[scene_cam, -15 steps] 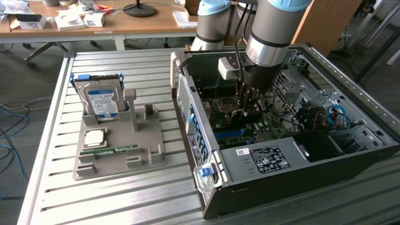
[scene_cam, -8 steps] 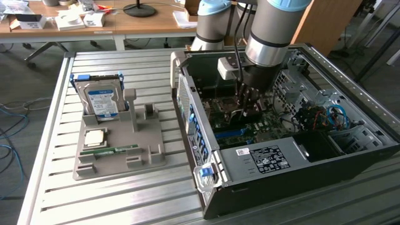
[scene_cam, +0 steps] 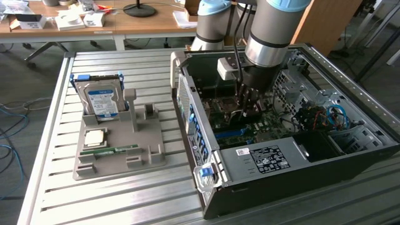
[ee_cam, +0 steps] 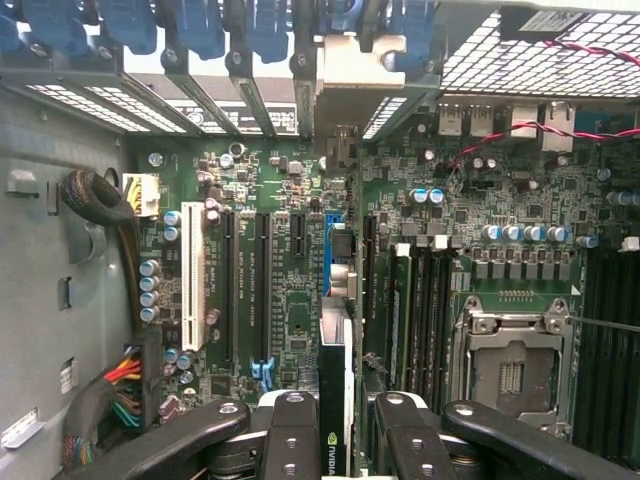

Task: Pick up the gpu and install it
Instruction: 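Insert the gpu into the slot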

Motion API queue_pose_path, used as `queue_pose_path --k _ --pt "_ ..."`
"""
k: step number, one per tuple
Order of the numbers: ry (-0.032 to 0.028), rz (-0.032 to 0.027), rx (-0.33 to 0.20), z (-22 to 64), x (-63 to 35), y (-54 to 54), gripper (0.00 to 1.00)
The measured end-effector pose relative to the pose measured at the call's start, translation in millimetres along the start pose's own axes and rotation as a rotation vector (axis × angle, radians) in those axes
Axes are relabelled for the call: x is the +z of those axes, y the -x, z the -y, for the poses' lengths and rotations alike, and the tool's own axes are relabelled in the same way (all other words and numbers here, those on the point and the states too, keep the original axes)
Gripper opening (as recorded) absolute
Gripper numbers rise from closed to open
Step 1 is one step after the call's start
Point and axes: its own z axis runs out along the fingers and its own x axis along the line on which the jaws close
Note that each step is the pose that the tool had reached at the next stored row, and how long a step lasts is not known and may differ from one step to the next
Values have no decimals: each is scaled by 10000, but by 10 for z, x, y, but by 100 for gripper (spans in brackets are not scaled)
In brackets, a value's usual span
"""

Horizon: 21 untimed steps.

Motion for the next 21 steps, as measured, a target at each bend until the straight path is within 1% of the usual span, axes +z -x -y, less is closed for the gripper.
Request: queue_pose_path --k 5,21 --pt "0 0 2 -2 2 -25 26" --pt "-4 -9 104 -17 23 -36 26"
